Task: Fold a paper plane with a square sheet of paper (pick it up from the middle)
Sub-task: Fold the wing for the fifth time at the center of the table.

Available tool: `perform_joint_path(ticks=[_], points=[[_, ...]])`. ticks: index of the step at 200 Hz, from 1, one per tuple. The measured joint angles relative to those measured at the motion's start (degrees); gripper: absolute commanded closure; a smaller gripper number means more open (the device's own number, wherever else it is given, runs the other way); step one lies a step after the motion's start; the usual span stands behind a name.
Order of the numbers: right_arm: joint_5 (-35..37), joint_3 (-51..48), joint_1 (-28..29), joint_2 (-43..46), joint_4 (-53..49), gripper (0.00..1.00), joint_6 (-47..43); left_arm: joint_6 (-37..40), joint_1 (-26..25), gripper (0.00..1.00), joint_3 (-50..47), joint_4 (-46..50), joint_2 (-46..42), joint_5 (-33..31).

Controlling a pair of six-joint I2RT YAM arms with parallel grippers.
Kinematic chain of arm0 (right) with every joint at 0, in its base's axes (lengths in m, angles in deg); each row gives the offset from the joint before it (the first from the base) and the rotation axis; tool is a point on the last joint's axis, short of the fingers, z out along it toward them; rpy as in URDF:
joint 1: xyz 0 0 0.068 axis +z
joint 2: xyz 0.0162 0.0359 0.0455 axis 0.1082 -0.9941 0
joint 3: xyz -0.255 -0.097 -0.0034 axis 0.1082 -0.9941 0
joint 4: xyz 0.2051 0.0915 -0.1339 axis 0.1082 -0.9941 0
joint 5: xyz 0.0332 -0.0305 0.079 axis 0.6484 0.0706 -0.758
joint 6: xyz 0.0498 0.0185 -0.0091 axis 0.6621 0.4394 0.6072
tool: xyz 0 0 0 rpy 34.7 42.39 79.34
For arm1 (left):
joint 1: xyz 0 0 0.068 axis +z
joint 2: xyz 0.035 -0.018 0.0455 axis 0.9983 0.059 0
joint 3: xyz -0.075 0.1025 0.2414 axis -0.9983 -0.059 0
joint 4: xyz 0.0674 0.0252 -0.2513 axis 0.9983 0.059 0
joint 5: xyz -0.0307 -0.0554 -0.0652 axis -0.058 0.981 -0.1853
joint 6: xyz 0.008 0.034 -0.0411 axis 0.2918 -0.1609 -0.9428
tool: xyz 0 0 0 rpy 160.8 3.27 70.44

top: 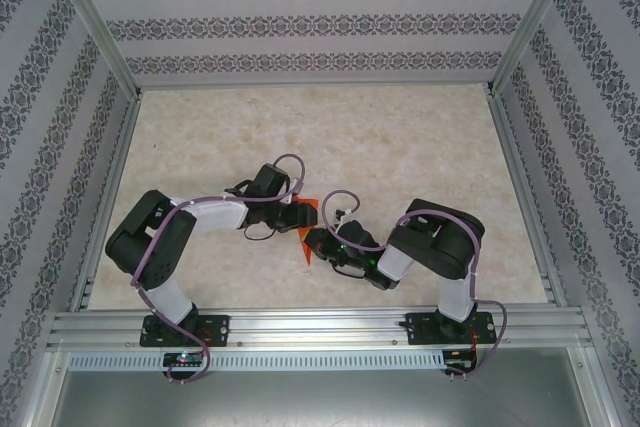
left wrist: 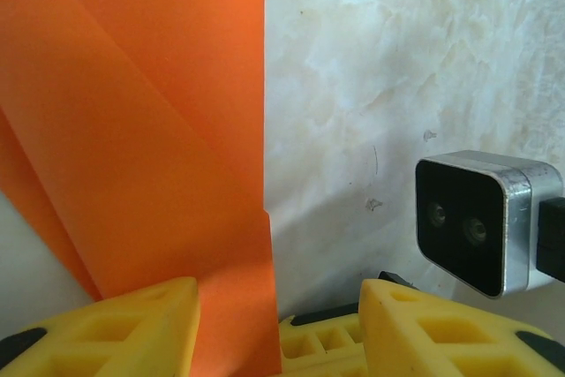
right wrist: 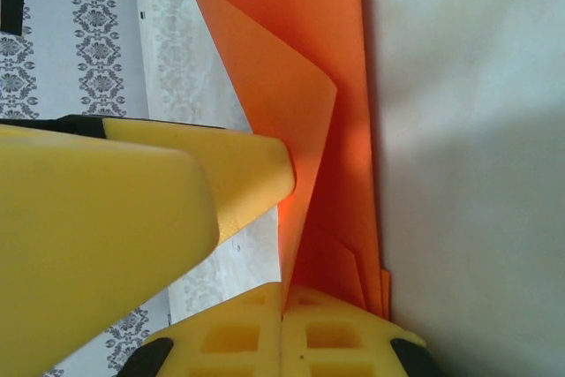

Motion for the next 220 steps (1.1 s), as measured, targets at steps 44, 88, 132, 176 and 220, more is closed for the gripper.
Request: perform_joint_path(ticks=[44, 88, 132, 176, 220], points=[[1.05, 0.02, 0.0, 4.63, -7.45, 0.85, -1.33, 0.35, -0.04, 0.48, 0.59, -0.07, 0.46, 0.22], [2.21, 2.78, 0.57, 9.84, -21.24, 0.84, -4.92, 0.39, -0.04, 0.48, 0.68, -0.07, 0.63, 0.22], [2.71, 4.33, 1.2, 10.91, -25.03, 0.75, -6.84, 0.39, -0.04, 0.48, 1.05, -0.04, 0.63, 0.22], [3.19, 7.48, 1.64, 12.37, -33.27, 0.79, -10.23, 0.55, -0.04, 0.48, 1.46, -0.09, 0.68, 0.66], [4.55, 7.96, 2.03, 12.81, -37.44, 0.96, -11.45, 0.52, -0.04, 0.48, 1.49, -0.5, 0.83, 1.29]])
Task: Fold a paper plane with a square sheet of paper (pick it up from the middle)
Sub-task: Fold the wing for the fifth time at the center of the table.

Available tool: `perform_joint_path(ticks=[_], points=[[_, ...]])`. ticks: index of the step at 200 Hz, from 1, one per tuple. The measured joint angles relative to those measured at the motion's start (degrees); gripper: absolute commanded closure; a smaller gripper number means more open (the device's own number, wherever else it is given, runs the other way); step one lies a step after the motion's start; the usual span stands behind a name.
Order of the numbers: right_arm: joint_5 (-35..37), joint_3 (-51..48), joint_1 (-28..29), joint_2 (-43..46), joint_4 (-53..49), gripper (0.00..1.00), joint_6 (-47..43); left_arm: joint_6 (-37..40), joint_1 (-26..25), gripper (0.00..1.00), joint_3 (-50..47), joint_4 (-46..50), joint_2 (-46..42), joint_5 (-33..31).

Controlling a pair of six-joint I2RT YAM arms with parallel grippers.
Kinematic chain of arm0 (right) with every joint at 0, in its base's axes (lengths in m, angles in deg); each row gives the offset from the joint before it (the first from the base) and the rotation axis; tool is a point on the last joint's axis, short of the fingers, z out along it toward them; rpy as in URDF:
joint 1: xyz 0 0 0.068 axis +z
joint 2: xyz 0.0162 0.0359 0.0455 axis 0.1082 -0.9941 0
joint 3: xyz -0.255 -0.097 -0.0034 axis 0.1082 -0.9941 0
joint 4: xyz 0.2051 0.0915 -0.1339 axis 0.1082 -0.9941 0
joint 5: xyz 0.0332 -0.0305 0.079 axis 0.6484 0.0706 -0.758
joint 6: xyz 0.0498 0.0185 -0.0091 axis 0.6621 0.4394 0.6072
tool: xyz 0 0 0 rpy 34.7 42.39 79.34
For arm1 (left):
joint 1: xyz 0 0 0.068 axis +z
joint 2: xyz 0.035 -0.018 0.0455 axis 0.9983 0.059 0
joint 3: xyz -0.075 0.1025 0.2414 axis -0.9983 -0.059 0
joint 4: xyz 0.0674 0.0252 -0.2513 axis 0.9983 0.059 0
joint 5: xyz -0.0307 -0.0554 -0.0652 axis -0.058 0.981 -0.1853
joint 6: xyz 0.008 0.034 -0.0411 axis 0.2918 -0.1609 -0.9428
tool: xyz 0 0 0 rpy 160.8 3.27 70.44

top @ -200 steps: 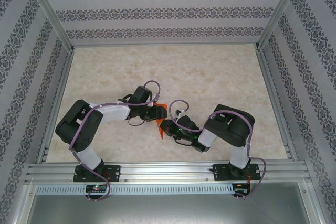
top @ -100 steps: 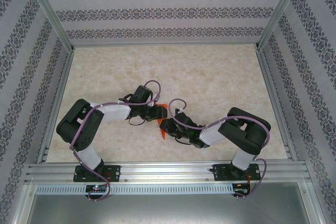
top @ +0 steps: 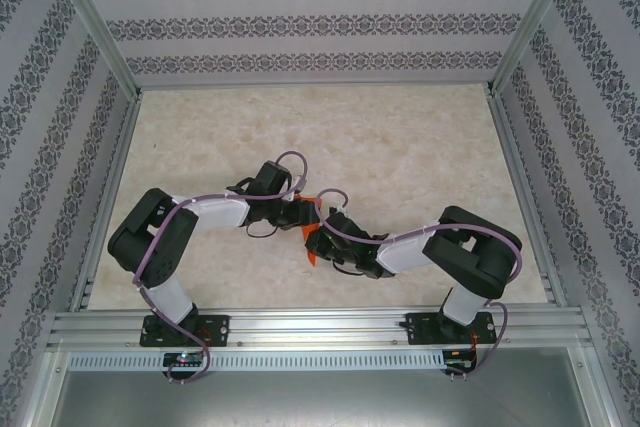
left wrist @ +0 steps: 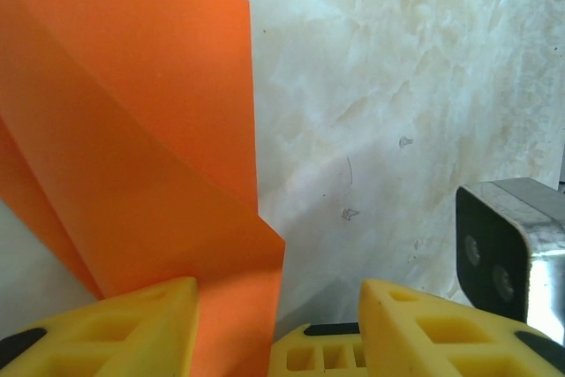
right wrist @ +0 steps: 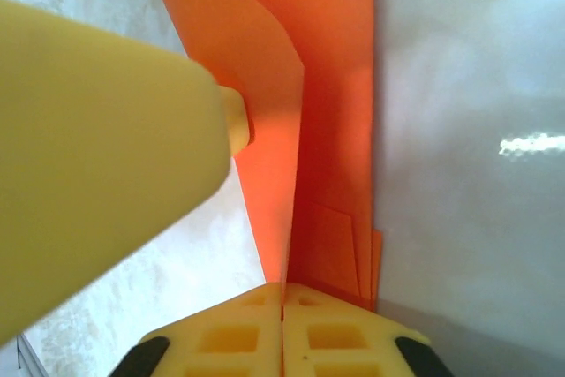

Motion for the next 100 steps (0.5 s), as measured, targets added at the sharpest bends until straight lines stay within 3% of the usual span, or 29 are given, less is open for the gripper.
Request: perform_joint_path(ticks=[13, 54, 100], points=[[0.07, -0.96, -0.02, 0.46, 0.83, 1.0, 0.24, 0.0, 0.0, 0.47, 0.15, 0.0, 0.0, 0.13], [-1.97, -5.66, -1.75, 1.36, 7.89, 1.0, 1.2, 0.07, 0.0, 0.43, 0.39, 0.13, -1.92, -0.72], [-8.26, -11.26, -5.05, -3.34, 25.38, 1.0, 5.51, 0.2, 0.0, 0.41, 0.33, -0.48, -3.76, 0.37]])
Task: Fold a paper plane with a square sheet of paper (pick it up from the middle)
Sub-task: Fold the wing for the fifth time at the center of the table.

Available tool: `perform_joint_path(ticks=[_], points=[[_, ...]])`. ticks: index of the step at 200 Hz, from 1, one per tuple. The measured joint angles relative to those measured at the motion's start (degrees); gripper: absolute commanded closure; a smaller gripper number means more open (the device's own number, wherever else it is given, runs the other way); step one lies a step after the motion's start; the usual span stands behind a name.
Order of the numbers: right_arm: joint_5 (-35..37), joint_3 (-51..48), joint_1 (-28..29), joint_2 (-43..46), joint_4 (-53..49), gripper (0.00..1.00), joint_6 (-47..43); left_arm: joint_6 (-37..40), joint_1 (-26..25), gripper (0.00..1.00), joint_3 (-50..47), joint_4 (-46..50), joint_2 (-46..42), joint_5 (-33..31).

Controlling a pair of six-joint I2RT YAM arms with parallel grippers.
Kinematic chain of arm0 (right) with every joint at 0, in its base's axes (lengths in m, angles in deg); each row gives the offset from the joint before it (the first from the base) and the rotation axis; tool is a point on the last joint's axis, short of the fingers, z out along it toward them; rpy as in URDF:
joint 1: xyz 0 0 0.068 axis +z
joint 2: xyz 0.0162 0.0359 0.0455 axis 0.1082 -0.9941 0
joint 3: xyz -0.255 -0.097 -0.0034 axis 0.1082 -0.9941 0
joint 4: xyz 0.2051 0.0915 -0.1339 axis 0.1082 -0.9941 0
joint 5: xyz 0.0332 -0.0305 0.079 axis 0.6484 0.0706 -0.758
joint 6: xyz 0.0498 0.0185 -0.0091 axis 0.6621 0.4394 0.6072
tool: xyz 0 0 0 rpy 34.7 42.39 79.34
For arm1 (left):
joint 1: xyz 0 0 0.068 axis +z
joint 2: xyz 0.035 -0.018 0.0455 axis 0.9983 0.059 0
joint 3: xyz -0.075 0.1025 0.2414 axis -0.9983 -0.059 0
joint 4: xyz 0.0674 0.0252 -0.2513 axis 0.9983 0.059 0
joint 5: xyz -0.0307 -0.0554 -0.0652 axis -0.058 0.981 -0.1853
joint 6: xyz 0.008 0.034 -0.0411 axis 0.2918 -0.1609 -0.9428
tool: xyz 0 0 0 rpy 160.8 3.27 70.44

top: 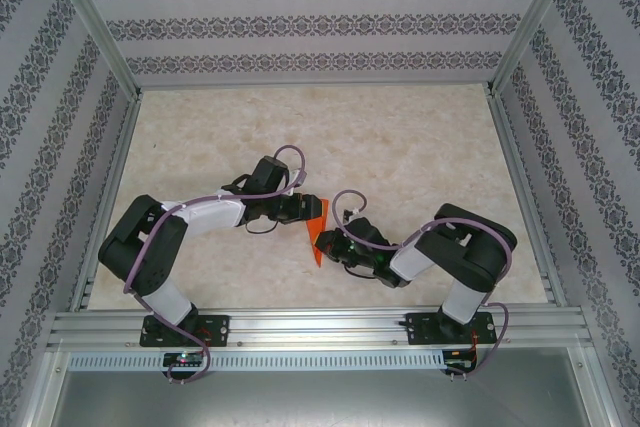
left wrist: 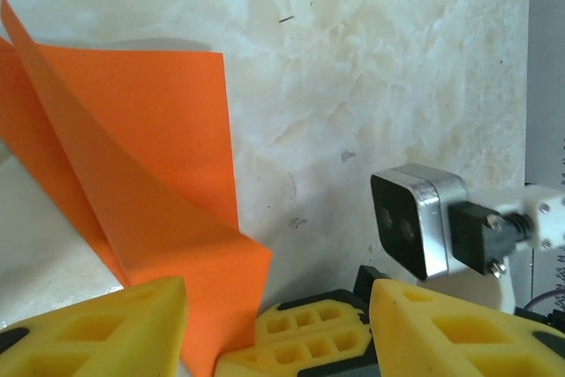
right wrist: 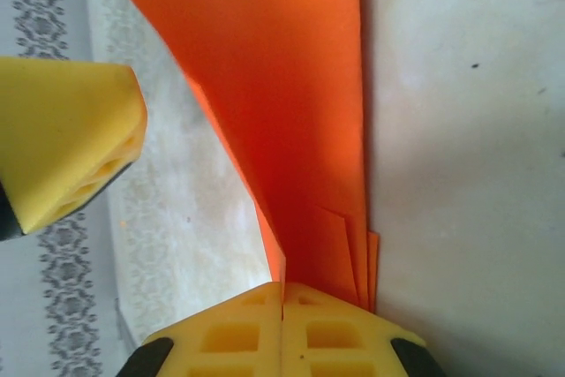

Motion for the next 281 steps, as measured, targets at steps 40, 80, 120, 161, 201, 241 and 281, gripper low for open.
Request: perform_joint_path(ticks=[40, 80, 120, 161, 201, 241, 281], points=[[-2.14, -0.68, -0.74, -3.69, 7.32, 1.0, 2.99, 0.09, -0.48, 0.41, 0.0, -1.99, 1.46, 2.08], [-2.36, -0.68, -0.74, -4.46, 8.48, 1.0, 4.66, 0.26, -0.96, 0.41, 0.0, -2.56, 4.74, 2.43], [-2.43, -0.09, -0.68, -2.25, 4.26, 0.87, 3.56, 0.24, -1.07, 0.41, 0.0, -3.54, 5.25, 2.43], [-0.2, 4.48, 1.6, 7.06, -12.85, 0.73, -2.38, 0.26, -1.07, 0.41, 0.09, -3.58, 5.44, 2.49], [2.82, 7.19, 2.73, 12.59, -25.97, 0.64, -6.84, 0.26, -1.07, 0.41, 0.35, -3.58, 5.55, 2.6], [6.67, 8.35, 3.48, 15.65, -37.0, 0.49, -9.31, 0.26, -1.07, 0.41, 0.48, -3.58, 5.57, 2.6], [7.76, 10.91, 3.58, 16.5, -42.86, 0.44, -11.39, 0.26, -1.07, 0.41, 0.74, -3.63, 5.73, 2.86]])
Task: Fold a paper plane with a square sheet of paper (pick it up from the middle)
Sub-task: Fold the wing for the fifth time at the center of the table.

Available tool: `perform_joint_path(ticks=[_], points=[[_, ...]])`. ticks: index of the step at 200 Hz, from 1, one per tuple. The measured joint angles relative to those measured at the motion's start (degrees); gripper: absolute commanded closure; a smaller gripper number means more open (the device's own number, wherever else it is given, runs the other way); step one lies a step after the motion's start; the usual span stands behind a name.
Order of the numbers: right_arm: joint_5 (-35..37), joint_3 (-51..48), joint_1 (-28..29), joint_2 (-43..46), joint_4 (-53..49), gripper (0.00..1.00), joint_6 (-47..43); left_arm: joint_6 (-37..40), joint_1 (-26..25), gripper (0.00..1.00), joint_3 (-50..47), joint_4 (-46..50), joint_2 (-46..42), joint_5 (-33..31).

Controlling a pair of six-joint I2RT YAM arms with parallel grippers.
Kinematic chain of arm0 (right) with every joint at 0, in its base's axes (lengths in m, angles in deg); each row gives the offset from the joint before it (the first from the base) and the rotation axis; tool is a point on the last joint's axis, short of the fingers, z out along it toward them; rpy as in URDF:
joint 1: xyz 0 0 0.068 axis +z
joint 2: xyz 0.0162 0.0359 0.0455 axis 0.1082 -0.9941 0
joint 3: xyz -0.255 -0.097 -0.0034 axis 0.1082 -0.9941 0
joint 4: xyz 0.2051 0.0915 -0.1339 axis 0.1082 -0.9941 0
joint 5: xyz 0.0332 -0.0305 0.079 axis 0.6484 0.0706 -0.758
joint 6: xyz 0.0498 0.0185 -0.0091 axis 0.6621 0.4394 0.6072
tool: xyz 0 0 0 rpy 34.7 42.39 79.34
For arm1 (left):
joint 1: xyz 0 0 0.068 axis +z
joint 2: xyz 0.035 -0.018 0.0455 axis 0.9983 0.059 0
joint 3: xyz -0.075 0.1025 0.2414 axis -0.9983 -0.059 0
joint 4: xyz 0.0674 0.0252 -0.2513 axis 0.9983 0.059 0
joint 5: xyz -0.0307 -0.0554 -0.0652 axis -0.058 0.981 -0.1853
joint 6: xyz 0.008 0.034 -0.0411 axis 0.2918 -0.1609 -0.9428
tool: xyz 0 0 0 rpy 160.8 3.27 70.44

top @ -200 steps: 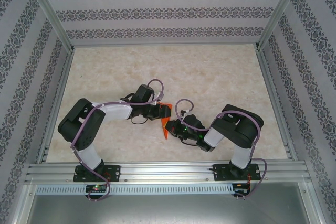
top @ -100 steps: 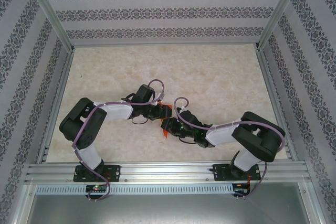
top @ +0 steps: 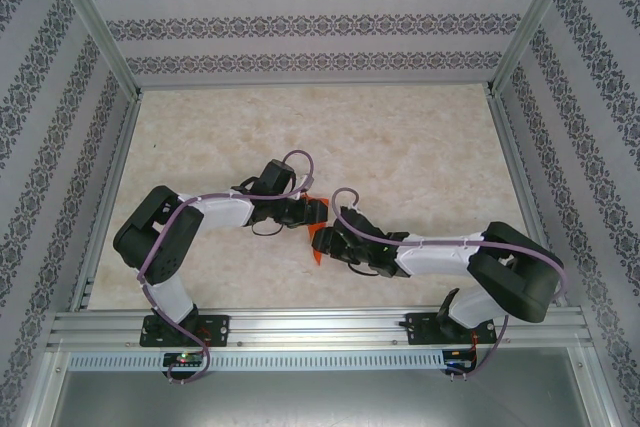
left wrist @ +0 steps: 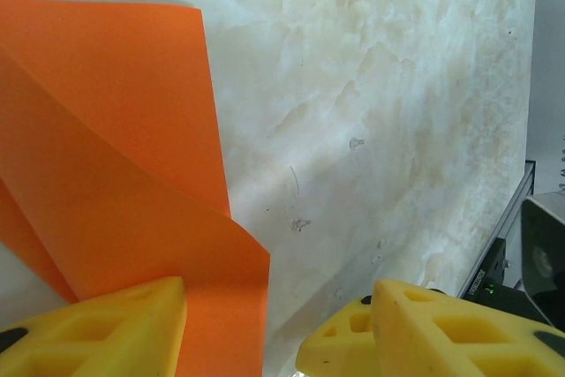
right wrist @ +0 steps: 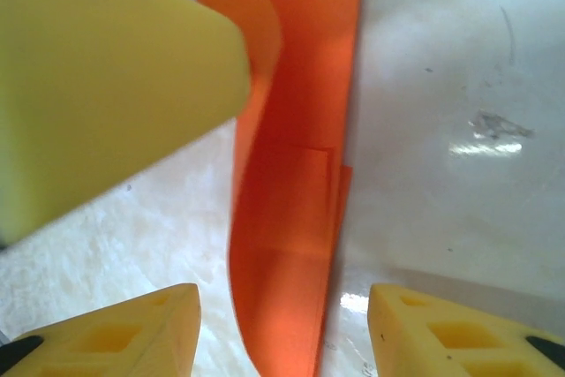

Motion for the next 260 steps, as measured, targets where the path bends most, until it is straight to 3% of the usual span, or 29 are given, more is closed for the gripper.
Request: perform_joint_path(ticks=[154, 260], points=[[3.39, 8.07, 2.25, -6.69, -8.44, 0.44, -2.86, -0.02, 0.0, 0.41, 0.42, -0.15, 0.68, 1.03], [5.73, 9.66, 2.89, -7.98, -12.24, 0.63, -2.91, -0.02, 0.0, 0.41, 0.87, -0.15, 0.68, 1.05]])
